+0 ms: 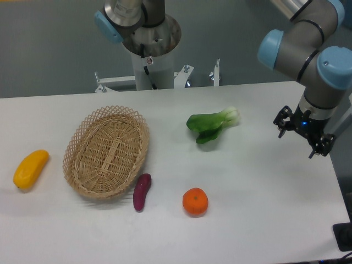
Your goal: Pick up the green vegetable from the table
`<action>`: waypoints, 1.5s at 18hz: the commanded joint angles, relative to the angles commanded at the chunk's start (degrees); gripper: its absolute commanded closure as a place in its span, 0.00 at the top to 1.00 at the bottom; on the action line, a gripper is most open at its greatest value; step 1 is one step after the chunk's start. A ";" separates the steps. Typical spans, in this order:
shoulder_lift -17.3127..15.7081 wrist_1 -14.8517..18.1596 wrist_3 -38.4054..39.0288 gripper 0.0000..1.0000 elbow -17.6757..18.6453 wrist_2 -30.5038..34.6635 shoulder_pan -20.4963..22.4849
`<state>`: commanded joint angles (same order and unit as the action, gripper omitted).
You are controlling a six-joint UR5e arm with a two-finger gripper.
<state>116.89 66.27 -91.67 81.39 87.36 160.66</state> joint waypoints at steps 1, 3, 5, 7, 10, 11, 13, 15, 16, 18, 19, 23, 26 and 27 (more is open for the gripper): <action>0.00 0.00 0.00 1.00 0.00 -0.09 0.00; 0.00 -0.09 0.17 1.00 0.00 0.00 -0.09; -0.09 -0.17 0.44 1.00 0.26 0.09 -0.09; -0.18 -0.18 0.70 1.00 0.61 -0.09 -0.26; -0.61 0.00 4.03 1.00 0.88 -0.70 -0.44; -0.62 0.26 4.91 1.00 0.97 -0.88 -0.53; -1.49 0.26 5.54 1.00 2.10 -0.97 -1.49; -2.72 0.18 5.54 1.00 3.95 -1.23 -1.76; -3.16 -0.09 5.45 1.00 4.91 -1.84 -1.76; -4.13 -0.18 5.45 1.00 6.67 -2.20 -1.84; -4.65 -0.26 5.36 1.00 7.64 -2.20 -1.85; -6.59 -0.62 4.48 1.00 13.26 -1.67 -3.33; -7.56 -0.53 4.13 1.00 16.25 -0.44 -4.22; -7.91 -0.53 2.30 1.00 18.09 0.08 -4.65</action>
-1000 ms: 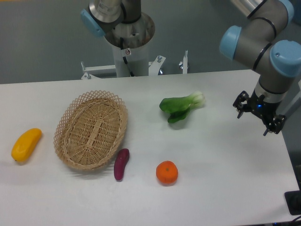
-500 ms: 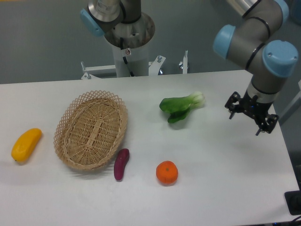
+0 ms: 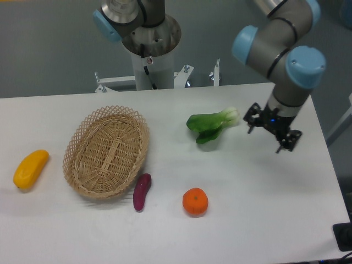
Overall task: Pick up the green vegetable from the table
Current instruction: 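Move the open gripper toward the green bok choy and lower over it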
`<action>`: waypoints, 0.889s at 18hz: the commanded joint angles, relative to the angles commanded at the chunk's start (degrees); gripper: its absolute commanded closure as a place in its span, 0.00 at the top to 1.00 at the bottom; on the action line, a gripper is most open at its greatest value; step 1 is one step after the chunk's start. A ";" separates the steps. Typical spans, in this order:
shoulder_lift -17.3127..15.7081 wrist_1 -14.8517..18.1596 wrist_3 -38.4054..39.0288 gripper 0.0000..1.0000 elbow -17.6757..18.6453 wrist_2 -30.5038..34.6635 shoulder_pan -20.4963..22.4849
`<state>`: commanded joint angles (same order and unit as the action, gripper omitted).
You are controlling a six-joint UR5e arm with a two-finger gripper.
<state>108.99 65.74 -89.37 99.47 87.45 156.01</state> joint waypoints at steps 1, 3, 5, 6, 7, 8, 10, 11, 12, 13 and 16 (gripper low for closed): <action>-0.44 0.00 -1.76 1.00 1.06 0.44 -0.35; -0.88 0.26 -5.19 1.00 2.91 1.15 -0.27; -1.58 0.53 -6.96 1.00 4.58 1.32 -0.36; -1.76 0.53 -7.05 1.00 5.37 1.67 -0.36; -1.76 0.53 -6.96 1.00 6.16 1.94 -0.36; -2.02 0.53 -6.96 1.00 6.69 2.03 -0.36; -2.55 0.53 -6.96 1.00 8.54 1.94 -0.36; -2.99 0.53 -6.96 1.00 9.15 1.94 -0.44; -3.51 0.53 -6.96 1.00 9.86 1.94 -0.44; -3.69 0.44 -6.96 1.00 10.47 2.03 -0.44; -3.78 -0.09 -6.79 1.00 11.53 1.94 -0.62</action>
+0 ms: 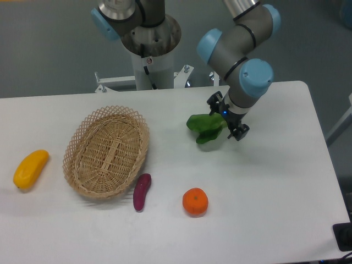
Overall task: Pick up the green vegetable from the table
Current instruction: 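Move the open gripper toward the green bok choy and lower over it, then close the gripper around the bok choy leaves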
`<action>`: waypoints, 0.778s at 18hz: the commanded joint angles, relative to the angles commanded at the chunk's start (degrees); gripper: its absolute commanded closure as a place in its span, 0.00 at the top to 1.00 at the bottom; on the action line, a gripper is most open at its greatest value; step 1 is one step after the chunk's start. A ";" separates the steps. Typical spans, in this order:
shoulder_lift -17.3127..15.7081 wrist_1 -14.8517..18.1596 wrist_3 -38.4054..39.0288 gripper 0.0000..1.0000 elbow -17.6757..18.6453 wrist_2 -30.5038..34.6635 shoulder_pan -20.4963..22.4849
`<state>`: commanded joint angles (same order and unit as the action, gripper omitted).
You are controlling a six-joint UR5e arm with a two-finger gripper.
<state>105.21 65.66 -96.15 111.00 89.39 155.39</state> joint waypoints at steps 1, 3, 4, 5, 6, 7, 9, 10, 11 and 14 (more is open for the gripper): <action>0.09 0.00 0.44 1.00 0.26 -0.09 -0.17; 0.17 -0.61 0.79 1.00 0.53 0.00 -0.96; 0.09 -0.79 0.79 1.00 1.05 0.00 -1.14; 0.09 -1.49 0.79 1.00 1.49 0.00 -1.23; 0.09 -2.54 0.88 1.00 2.10 0.00 -1.23; 0.09 -4.12 0.88 1.00 3.07 0.09 -1.23; -0.09 -7.98 0.53 1.00 5.18 0.17 -1.32; -0.17 -9.22 0.27 1.00 5.80 0.52 -1.23; -0.09 -9.75 0.26 1.00 6.06 1.48 -1.23; 0.09 -10.02 0.70 1.00 5.98 2.46 -1.67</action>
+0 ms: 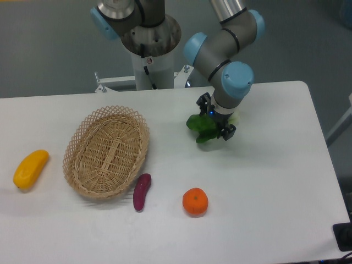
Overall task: Pick up the green vegetable from the table
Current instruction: 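Close the gripper around the bok choy leaves, then lift the held bok choy up off the table and away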
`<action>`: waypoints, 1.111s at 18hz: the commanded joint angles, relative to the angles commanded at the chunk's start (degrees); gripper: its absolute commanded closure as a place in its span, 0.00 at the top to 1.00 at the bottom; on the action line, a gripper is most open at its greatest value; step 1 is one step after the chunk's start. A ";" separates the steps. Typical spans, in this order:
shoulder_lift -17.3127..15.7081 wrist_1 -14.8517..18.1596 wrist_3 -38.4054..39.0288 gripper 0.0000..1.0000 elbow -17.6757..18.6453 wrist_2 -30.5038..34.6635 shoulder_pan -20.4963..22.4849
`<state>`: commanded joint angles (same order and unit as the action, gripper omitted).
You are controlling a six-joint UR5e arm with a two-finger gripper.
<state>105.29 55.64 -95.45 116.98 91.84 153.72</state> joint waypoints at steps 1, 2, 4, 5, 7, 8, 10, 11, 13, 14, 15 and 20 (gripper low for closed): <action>0.09 -0.61 0.09 1.00 0.09 0.00 -0.09; 0.18 -1.05 0.00 0.99 0.26 0.09 -0.26; 0.18 -1.32 0.09 0.76 0.35 0.09 -0.44; 0.18 -1.32 0.18 0.64 0.35 0.09 -0.44; 0.09 -1.41 1.31 0.36 0.35 0.09 -0.44; 0.09 -1.41 2.28 0.28 0.35 0.09 -0.44; -0.09 -1.41 2.73 0.21 -0.17 0.09 -0.44; -0.17 -1.41 2.81 0.20 -0.52 0.09 -0.44; -0.35 -1.32 2.81 0.20 -1.49 0.18 -0.44; -0.35 -1.15 2.73 0.20 -2.45 0.26 -0.44; -0.35 -0.19 2.81 0.20 -3.85 0.26 -0.44; -0.17 3.86 3.69 0.21 -10.80 0.18 -0.27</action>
<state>105.12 59.50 -91.76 106.19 92.02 153.46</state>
